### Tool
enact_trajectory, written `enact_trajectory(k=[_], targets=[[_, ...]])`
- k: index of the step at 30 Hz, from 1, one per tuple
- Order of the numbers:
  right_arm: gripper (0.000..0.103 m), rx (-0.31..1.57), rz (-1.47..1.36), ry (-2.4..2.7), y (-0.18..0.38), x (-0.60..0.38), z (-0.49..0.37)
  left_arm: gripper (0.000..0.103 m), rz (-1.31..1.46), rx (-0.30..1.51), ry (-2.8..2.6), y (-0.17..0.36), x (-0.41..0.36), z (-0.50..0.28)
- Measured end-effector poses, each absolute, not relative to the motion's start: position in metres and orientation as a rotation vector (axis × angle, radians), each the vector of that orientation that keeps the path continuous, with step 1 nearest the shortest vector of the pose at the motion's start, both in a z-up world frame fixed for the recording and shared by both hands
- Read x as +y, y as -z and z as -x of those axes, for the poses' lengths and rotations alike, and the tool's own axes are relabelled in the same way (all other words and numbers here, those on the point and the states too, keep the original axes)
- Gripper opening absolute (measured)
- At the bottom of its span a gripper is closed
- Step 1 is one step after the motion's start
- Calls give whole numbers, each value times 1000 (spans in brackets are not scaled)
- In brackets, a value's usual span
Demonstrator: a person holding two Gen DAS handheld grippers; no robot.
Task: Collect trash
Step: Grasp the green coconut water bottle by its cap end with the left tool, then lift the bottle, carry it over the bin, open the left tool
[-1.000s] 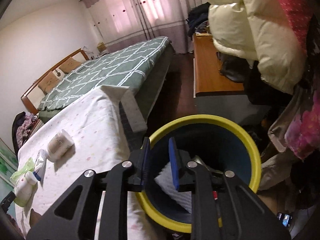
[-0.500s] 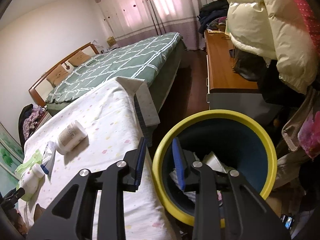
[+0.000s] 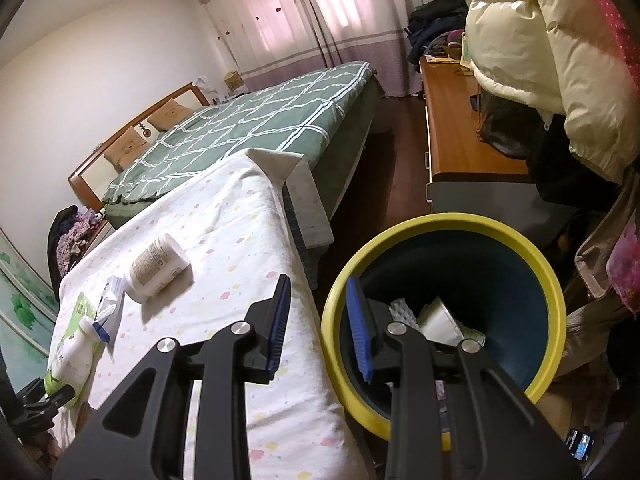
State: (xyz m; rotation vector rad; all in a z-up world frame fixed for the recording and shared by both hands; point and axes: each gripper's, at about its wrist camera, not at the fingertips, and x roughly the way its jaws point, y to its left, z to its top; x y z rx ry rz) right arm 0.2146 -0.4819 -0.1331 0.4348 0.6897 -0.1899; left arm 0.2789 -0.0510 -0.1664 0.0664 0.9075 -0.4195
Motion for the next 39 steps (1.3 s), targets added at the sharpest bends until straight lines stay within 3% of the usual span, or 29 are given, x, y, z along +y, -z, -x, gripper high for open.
enact_trajectory(k=[5, 15, 25, 39], targets=[[28, 695, -442, 182, 136, -482, -214, 56, -57, 900, 433, 168, -50, -279], [28, 684, -445, 164, 131, -479, -210, 51, -136, 811, 418, 139, -62, -263], [28, 663, -464, 160, 128, -485, -202, 51, -160, 737, 400, 97, -70, -264], [28, 625, -517, 189, 127, -515, -177, 51, -153, 714, 365, 77, -96, -293]])
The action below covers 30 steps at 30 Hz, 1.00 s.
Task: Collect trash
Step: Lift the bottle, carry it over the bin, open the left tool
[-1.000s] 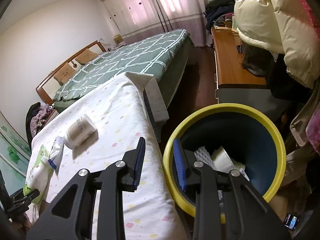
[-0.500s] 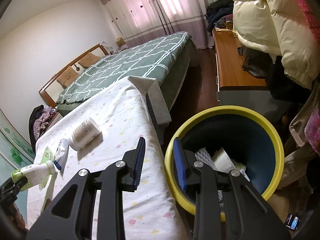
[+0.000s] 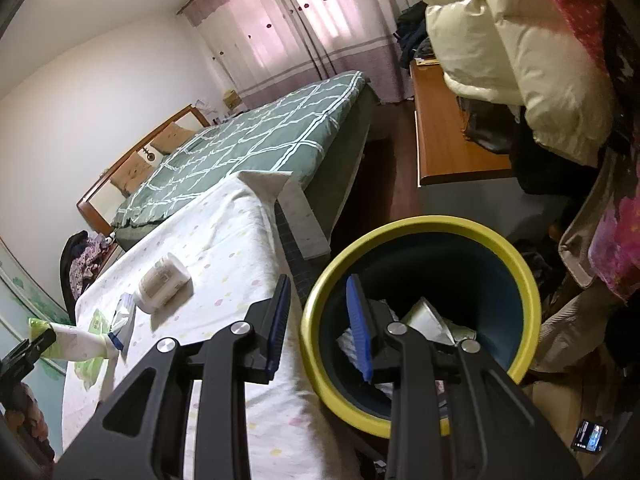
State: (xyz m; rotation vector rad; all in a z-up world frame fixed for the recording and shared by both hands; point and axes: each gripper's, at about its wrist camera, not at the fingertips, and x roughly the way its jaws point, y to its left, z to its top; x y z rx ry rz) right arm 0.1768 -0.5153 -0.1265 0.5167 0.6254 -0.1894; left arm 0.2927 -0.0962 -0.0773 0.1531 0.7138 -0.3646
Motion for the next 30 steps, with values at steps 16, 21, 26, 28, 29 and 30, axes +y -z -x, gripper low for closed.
enact_trajectory(k=[16, 21, 26, 28, 29, 30], targets=[[28, 609, -574, 204, 137, -544, -154, 51, -163, 665, 369, 36, -128, -293], [28, 606, -586, 218, 140, -555, -144, 51, -176, 671, 440, 26, -165, -287], [28, 600, -598, 253, 142, -571, -128, 51, -187, 666, 549, 20, -218, -277], [28, 599, -604, 268, 143, -579, -120, 51, -186, 667, 597, 20, -242, -273], [28, 599, -608, 275, 144, -582, -117, 51, -184, 669, 629, 20, -257, -271], [28, 599, -610, 278, 144, -584, -115, 51, -183, 672, 650, 20, -268, -269]])
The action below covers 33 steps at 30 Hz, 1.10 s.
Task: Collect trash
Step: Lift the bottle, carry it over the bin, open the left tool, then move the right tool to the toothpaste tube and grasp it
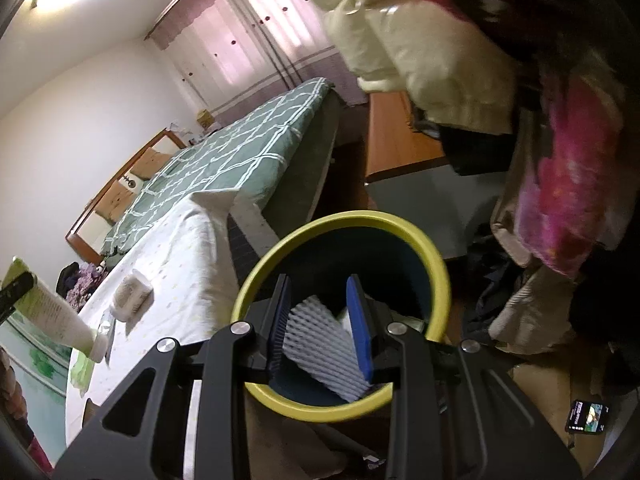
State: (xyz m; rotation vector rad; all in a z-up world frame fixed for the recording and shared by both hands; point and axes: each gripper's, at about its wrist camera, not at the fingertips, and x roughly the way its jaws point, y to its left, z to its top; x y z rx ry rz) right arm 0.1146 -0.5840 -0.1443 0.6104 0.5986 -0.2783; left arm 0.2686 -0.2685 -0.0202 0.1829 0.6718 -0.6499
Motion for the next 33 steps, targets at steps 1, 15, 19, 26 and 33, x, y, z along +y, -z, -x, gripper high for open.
enact_trajectory(k=[1, 15, 19, 26, 33], targets=[[28, 599, -613, 283, 145, -587, -111, 51, -181, 675, 669, 21, -279, -267], [29, 602, -641, 314, 155, -610, -81, 51, -239, 753, 840, 74, -446, -243], [39, 599, -644, 329, 156, -612, -75, 80, -246, 797, 794, 96, -465, -245], [40, 610, -627, 326, 155, -605, -77, 90, -183, 783, 752, 74, -414, -238], [40, 646, -577, 262, 150, -572, -102, 95, -97, 701, 642, 41, -312, -232]])
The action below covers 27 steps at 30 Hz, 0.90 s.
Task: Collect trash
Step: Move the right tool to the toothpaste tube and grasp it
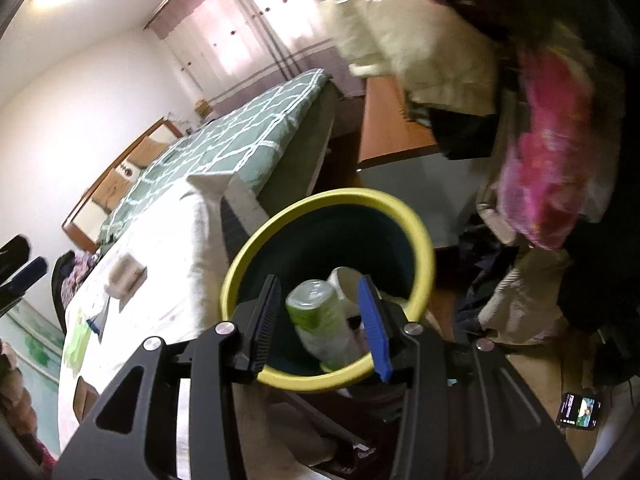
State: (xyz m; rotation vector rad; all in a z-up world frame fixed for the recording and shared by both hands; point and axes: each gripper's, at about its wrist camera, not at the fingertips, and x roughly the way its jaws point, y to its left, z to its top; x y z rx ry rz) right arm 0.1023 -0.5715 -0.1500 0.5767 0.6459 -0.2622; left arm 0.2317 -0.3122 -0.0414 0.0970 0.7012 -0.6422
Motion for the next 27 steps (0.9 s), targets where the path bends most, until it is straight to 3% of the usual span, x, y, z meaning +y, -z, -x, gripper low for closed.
enact_trajectory(k=[15, 27], targets=[[40, 737, -427, 142, 141, -472, -186, 98, 54, 653, 221, 66, -70, -277], [40, 789, -171, -97, 114, -330, -273, 98, 144, 658, 4, 109, 32, -297]])
